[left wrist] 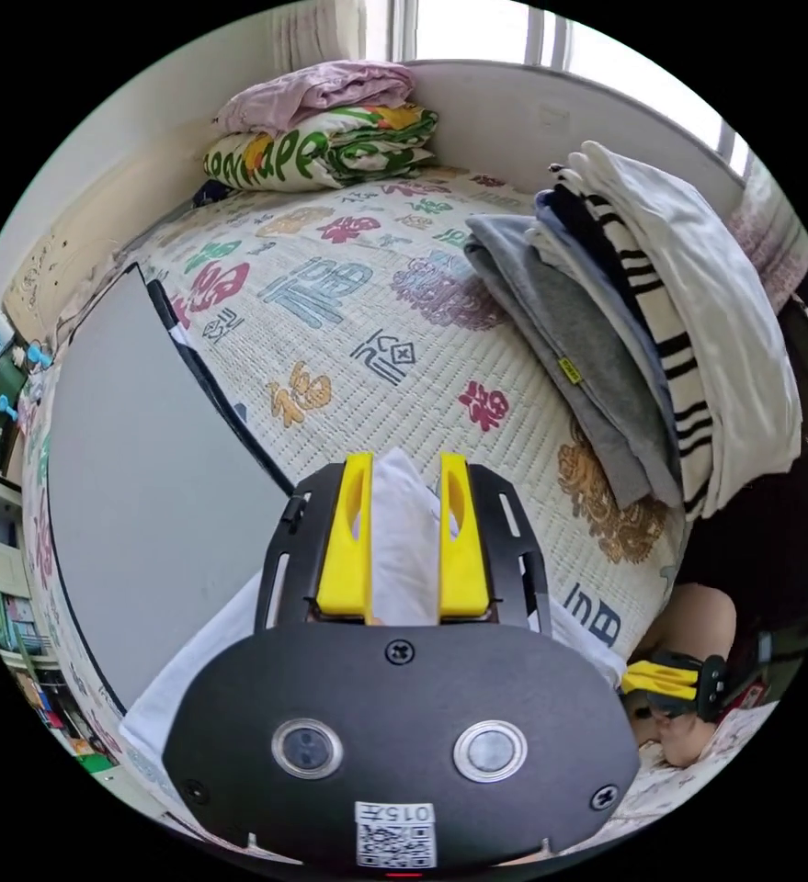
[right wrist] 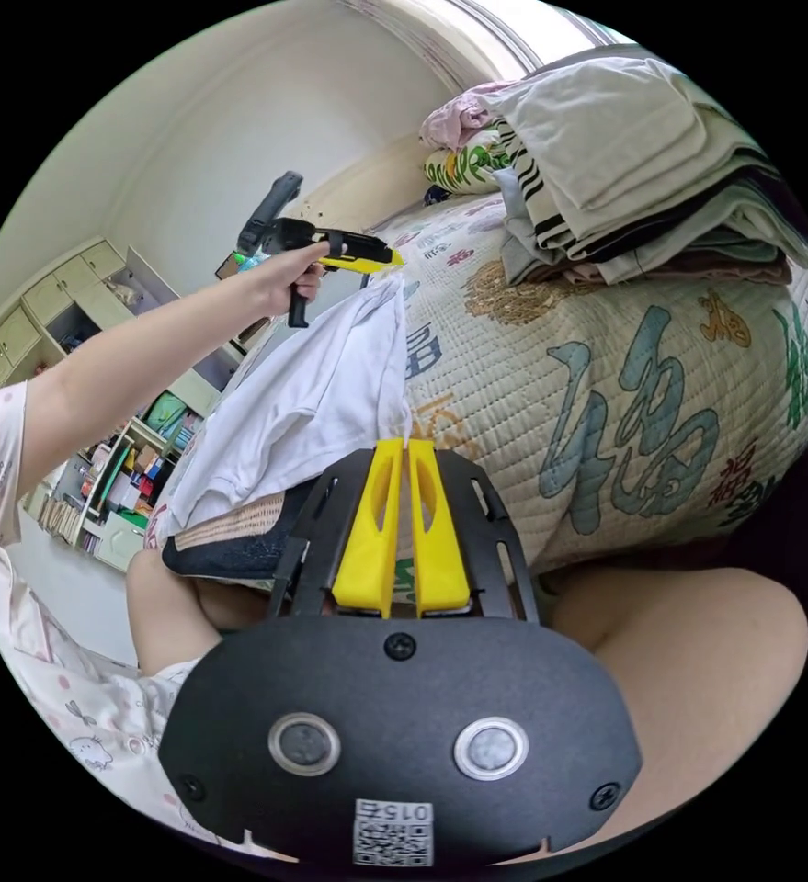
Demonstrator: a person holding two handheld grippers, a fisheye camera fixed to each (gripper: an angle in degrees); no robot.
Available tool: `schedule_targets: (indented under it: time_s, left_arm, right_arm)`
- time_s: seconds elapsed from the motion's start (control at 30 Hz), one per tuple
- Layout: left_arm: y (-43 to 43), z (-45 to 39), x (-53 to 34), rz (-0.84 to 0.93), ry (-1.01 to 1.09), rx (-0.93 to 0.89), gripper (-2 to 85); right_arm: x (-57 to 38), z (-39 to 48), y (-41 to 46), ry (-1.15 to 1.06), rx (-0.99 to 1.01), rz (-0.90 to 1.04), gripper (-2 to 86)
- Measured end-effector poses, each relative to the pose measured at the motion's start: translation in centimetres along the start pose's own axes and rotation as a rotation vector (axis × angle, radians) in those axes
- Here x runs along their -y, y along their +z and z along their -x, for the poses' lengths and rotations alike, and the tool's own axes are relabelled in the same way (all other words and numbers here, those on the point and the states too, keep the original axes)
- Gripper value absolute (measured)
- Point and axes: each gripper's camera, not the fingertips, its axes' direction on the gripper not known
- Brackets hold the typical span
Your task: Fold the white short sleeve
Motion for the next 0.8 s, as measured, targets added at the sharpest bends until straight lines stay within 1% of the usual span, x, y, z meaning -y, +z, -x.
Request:
schedule_targets:
  time_s: [0.03, 0.13, 0.3, 0.37, 0.4, 0.5, 0.57, 0.6, 0.67, 0.7, 0.77, 0.8]
  left_arm:
    - [0.6, -0.3, 1.0, 0.022, -0.027, -0.004, 9.3]
    - [1.9, -2.1, 2.6, 0.122, -0.022, 0.072, 3.7]
    - [-2.5, -5.0, 3.0, 0.068, 0.017, 0.076, 1.2]
    - [-6.8, -5.3, 3.5, 0.004, -0.010, 0.038, 0.8]
    - [-7.9, -5.4, 3.6, -0.014, -0.018, 0.025, 0.8]
    - [-14.7, -5.9, 3.8, -0.138, -0.035, -0.074, 0.6]
    - [-20.7, -6.1, 3.7, -0.251, -0.062, -0.182, 0.6]
    - [-22.2, -6.1, 3.5, -0.279, -0.067, -0.214, 0.6]
    - [-28.3, -5.5, 2.1, -0.385, -0.083, -0.339, 0.5]
    - [-29.8, -5.2, 1.6, -0.407, -0.086, -0.365, 0.5]
    - [-35.7, -3.1, -1.6, -0.483, -0.095, -0.432, 0.6]
    - [-37.1, -2.4, -2.6, -0.500, -0.098, -0.436, 0.6]
  right_arm:
    - [-0.4, -1.8, 0.2, -0.001, -0.006, 0.002, -0.1]
    - [-1.9, -6.7, 0.6, -0.007, -0.019, 0.005, -0.1]
    - [-5.6, -14.5, 0.5, -0.062, -0.087, 0.023, -0.2]
    - [-7.9, -18.0, -1.1, -0.127, -0.142, 0.001, -0.3]
    - [-8.5, -19.1, -1.5, -0.139, -0.151, -0.003, -0.3]
    - [-11.1, -24.9, -4.8, -0.165, -0.230, -0.054, -0.3]
    - [-13.3, -29.7, -9.3, -0.172, -0.302, -0.135, -0.3]
    - [-13.9, -30.8, -10.7, -0.180, -0.321, -0.154, -0.3]
    - [-16.9, -34.6, -17.0, -0.219, -0.373, -0.239, -0.2]
    - [-17.7, -35.3, -18.8, -0.234, -0.375, -0.260, -0.2]
    - [-21.6, -37.1, -25.3, -0.308, -0.326, -0.334, -0.2]
    - [-22.7, -37.3, -26.6, -0.335, -0.303, -0.346, -0.1]
